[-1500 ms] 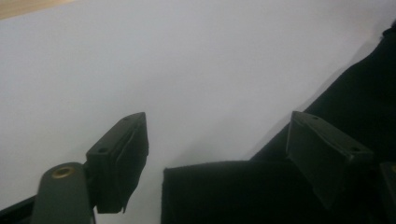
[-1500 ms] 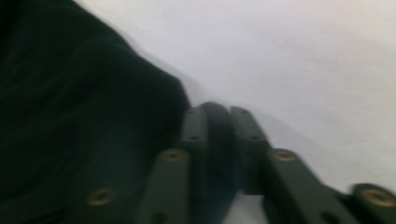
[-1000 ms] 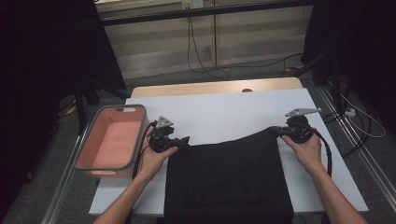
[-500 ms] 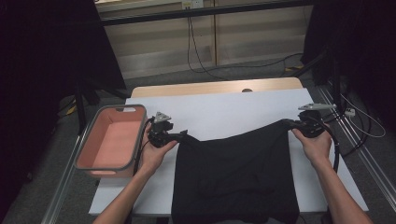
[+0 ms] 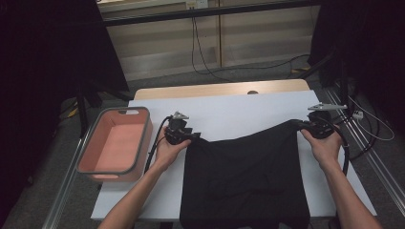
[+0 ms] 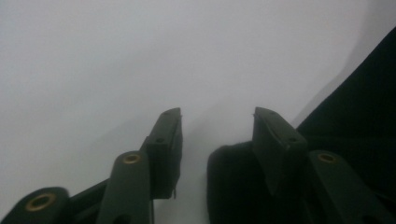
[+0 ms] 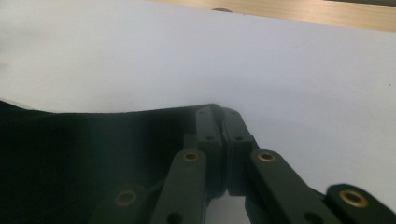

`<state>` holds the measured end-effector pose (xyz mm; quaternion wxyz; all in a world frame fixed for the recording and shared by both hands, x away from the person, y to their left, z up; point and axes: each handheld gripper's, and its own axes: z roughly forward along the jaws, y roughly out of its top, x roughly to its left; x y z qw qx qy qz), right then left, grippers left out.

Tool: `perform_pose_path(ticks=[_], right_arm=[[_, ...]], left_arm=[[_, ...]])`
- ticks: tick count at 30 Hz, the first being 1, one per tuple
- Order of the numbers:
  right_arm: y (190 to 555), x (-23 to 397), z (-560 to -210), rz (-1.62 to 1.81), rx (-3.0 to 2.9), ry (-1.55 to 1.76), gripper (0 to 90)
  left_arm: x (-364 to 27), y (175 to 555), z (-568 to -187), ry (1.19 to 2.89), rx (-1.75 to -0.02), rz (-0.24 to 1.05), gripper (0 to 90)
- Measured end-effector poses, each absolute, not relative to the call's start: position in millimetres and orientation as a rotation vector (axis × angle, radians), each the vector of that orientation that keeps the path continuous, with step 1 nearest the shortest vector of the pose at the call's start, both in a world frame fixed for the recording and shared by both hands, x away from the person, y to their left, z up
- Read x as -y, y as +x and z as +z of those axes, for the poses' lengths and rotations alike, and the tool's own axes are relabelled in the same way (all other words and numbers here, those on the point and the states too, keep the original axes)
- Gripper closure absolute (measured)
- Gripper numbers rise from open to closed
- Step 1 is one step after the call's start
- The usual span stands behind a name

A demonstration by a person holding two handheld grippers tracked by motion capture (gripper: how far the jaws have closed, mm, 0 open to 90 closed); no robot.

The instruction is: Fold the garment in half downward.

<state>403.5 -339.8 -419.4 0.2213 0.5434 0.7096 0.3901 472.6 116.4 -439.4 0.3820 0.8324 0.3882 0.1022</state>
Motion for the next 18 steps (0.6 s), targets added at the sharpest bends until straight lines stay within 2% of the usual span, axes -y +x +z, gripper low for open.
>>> perform_pose_path(ticks=[2, 6, 8, 13, 16, 18], right_arm=[[403, 340, -420, 1.081, -1.962, 1.511, 87.9], [403, 340, -421, 1.081, -1.967, 1.508, 87.8], [402, 340, -420, 1.085, -1.967, 1.502, 87.8], [403, 339, -422, 1.074, -1.975, 1.509, 87.8], [402, 339, -422, 1.075, -1.975, 1.507, 87.8], [402, 339, -421, 1.079, -1.974, 1.508, 87.8]], left_arm=[[-119, 472, -438, 2.123, -0.99, 0.238, 55.8], [-125, 468, -438, 2.141, -0.976, 0.198, 81.0], [-130, 464, -439, 2.147, -0.967, 0.186, 88.6], [-134, 460, -449, 2.15, -0.974, 0.161, 88.5], [-136, 461, -448, 2.16, -0.947, 0.153, 70.9], [-136, 460, -449, 2.154, -0.951, 0.202, 62.2]])
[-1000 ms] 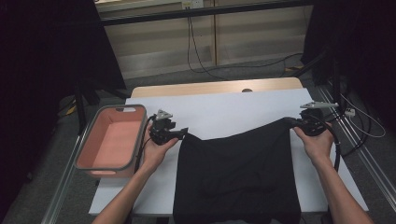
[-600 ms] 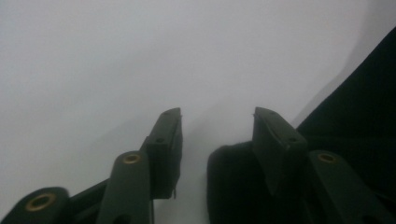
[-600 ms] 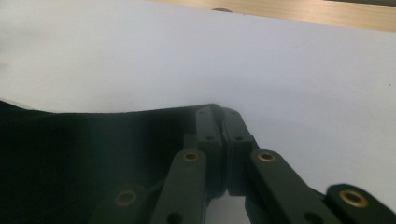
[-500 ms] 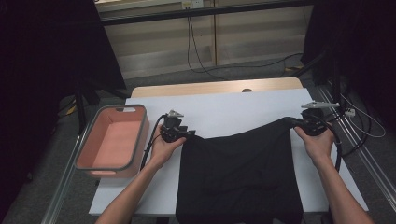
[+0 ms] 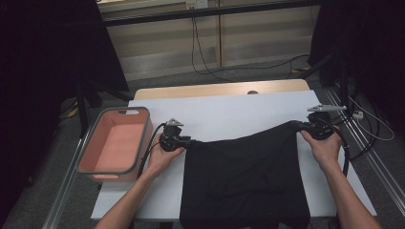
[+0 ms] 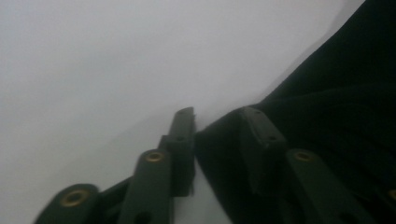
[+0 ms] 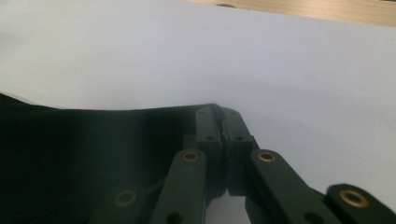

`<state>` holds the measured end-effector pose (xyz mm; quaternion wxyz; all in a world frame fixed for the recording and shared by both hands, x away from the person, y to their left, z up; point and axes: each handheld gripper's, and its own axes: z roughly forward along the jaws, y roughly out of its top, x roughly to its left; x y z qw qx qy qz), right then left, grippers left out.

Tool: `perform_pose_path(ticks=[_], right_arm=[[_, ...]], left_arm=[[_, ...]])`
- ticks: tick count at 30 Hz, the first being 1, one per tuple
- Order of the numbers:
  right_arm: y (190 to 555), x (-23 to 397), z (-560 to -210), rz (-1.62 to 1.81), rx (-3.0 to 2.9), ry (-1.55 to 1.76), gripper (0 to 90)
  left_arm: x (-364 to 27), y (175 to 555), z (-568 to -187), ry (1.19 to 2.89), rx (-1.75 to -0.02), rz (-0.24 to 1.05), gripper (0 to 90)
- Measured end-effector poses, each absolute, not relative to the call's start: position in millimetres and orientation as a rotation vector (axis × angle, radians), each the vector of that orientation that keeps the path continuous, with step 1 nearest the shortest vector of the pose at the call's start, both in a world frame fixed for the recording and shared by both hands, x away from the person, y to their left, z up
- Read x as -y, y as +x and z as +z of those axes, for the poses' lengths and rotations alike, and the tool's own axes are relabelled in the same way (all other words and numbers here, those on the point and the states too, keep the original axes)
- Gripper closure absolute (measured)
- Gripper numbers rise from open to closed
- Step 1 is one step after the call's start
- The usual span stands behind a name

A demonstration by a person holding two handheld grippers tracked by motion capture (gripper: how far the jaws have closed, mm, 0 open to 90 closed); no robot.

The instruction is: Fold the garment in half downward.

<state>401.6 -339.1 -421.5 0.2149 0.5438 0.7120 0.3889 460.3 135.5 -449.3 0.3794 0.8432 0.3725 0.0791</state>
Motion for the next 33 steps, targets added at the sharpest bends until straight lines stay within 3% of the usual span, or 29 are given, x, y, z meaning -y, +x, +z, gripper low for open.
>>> perform_pose_path(ticks=[4, 6, 11, 12, 16, 33], right_arm=[[402, 340, -423, 1.074, -1.978, 1.51, 87.8], [402, 339, -423, 1.076, -1.98, 1.506, 87.8], [403, 339, -423, 1.077, -1.987, 1.505, 87.8], [403, 338, -424, 1.077, -1.989, 1.505, 87.8], [403, 338, -424, 1.075, -1.994, 1.506, 87.7], [399, 342, -414, 1.118, -1.93, 1.498, 87.8]], left_arm=[[-132, 460, -452, 2.175, -0.918, 0.239, 51.8], [-131, 460, -453, 2.188, -0.898, 0.237, 52.0], [-127, 458, -453, 2.182, -0.876, 0.109, 77.1], [-128, 459, -453, 2.178, -0.88, 0.032, 78.3], [-127, 456, -449, 2.189, -0.873, 0.045, 86.1], [-160, 459, -412, 1.963, -1.005, 0.165, 88.1]])
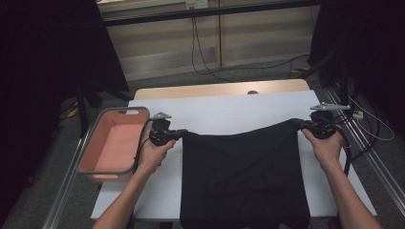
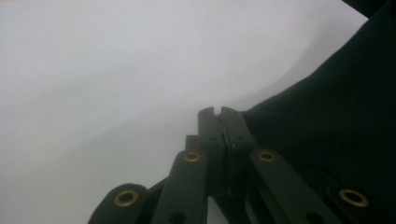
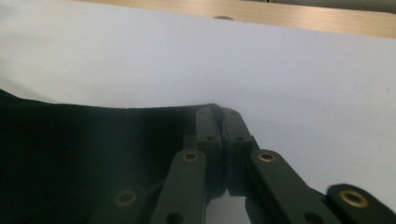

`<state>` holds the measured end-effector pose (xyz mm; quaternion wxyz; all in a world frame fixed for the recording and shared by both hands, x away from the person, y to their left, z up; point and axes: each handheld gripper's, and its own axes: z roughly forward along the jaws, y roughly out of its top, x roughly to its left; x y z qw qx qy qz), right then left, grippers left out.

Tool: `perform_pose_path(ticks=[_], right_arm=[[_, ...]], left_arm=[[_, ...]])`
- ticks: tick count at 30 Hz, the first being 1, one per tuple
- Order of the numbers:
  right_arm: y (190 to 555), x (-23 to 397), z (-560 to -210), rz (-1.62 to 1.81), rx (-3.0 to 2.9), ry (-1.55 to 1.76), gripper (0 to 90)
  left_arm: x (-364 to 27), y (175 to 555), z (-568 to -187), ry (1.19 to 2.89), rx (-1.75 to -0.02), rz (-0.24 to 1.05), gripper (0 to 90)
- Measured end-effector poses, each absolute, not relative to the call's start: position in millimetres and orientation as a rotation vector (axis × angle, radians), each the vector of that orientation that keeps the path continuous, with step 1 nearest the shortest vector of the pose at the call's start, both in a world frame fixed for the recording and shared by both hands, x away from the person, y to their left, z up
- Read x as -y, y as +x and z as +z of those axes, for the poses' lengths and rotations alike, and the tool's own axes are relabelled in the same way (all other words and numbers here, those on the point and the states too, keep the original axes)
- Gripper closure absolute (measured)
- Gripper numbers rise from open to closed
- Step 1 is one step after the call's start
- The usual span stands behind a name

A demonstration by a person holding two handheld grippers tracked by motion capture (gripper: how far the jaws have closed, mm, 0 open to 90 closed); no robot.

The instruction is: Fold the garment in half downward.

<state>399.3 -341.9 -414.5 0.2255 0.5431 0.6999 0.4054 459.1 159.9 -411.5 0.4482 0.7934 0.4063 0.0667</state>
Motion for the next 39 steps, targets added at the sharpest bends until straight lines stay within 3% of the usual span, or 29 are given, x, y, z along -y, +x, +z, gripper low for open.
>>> perform_pose_path(ticks=[16, 39], right_arm=[[416, 335, -382, 1.17, -1.884, 1.451, 87.8], [444, 330, -380, 1.181, -1.85, 1.486, 87.8]], left_arm=[[-166, 478, -379, 1.885, -1.024, 0.275, 88.4], [-163, 515, -364, 1.855, -1.078, 0.341, 88.3]])
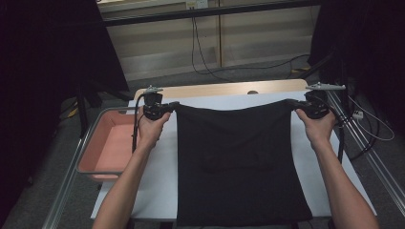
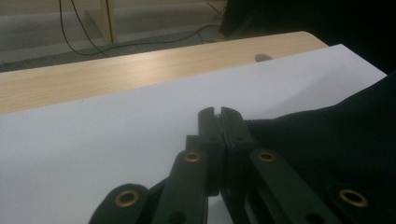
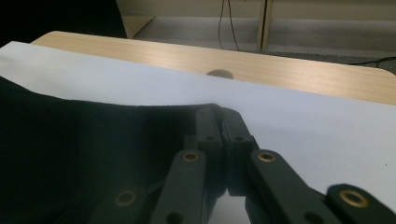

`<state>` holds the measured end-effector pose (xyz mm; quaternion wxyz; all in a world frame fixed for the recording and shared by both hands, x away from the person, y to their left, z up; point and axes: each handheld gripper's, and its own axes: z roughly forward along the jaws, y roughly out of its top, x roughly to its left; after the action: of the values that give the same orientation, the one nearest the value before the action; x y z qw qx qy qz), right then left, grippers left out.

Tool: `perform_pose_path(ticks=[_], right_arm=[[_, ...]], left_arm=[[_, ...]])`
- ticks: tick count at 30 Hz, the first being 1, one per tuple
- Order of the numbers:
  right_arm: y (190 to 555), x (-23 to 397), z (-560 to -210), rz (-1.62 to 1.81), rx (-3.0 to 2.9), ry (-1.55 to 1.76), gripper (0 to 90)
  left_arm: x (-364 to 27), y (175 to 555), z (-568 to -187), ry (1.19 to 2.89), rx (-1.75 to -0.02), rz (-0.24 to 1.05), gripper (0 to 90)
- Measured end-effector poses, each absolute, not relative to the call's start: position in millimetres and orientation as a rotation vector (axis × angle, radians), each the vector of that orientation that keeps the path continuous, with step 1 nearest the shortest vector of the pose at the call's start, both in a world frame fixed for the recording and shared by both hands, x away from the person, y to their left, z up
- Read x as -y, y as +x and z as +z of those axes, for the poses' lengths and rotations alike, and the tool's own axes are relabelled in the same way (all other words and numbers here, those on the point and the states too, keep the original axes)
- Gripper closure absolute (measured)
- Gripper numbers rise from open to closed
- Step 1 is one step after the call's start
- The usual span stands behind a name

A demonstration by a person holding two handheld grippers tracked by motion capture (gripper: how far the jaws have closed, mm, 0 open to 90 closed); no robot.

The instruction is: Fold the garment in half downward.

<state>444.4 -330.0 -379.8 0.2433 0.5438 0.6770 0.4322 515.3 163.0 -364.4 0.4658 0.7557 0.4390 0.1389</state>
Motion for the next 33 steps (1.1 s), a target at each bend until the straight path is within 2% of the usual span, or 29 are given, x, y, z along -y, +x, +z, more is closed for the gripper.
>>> perform_pose_path(ticks=[25, 30, 32, 33], right_arm=[[488, 319, -370, 1.177, -1.836, 1.509, 87.8], [492, 321, -371, 1.156, -1.844, 1.518, 87.4], [496, 321, -376, 1.149, -1.845, 1.516, 83.1], [498, 322, -377, 1.154, -1.836, 1.518, 76.7]], left_arm=[[-167, 548, -354, 1.832, -1.109, 0.399, 88.3], [-163, 552, -360, 1.843, -1.118, 0.373, 88.0], [-162, 554, -365, 1.837, -1.142, 0.349, 85.8], [-161, 556, -369, 1.811, -1.194, 0.321, 80.8]])
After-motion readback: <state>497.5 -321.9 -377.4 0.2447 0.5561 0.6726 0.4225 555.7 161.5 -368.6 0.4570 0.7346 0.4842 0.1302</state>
